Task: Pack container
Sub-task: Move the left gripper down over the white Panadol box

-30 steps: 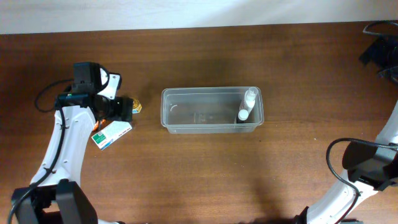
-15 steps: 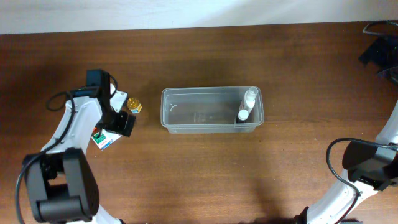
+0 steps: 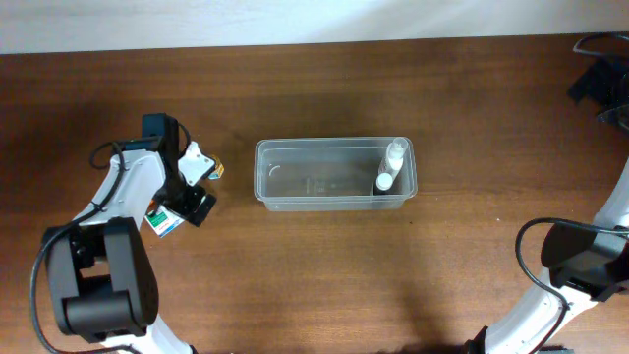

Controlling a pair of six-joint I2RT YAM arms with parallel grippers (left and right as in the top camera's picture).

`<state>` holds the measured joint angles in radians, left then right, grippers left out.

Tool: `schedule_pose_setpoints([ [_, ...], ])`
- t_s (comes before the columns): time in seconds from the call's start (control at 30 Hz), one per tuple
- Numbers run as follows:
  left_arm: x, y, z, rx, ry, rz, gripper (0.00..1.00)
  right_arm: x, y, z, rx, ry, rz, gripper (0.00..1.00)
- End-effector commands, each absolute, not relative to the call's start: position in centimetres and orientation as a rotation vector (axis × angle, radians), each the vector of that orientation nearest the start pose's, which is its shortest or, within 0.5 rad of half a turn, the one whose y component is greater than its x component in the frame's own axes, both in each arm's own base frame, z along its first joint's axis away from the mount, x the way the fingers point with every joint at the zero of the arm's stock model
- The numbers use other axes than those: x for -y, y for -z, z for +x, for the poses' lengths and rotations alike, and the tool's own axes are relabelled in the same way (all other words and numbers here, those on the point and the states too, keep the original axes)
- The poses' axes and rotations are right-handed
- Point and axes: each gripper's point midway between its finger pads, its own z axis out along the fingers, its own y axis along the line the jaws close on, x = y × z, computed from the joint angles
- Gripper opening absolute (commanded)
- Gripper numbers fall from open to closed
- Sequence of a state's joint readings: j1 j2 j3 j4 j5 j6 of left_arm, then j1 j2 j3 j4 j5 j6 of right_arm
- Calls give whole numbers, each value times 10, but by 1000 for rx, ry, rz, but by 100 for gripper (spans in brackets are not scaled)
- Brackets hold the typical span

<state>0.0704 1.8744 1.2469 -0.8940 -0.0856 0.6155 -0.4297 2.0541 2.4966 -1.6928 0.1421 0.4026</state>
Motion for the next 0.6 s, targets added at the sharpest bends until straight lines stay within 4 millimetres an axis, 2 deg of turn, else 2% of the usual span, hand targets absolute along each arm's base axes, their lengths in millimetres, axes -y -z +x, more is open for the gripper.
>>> schedule_pose_setpoints([
  [0.0, -38, -19, 343, -2992, -126, 958, 99, 197, -286, 362, -2537, 230, 1159, 98],
  [0.57, -44, -13, 339, -2972, -173, 1105, 99, 197, -286, 362, -2537, 230, 1159, 98],
])
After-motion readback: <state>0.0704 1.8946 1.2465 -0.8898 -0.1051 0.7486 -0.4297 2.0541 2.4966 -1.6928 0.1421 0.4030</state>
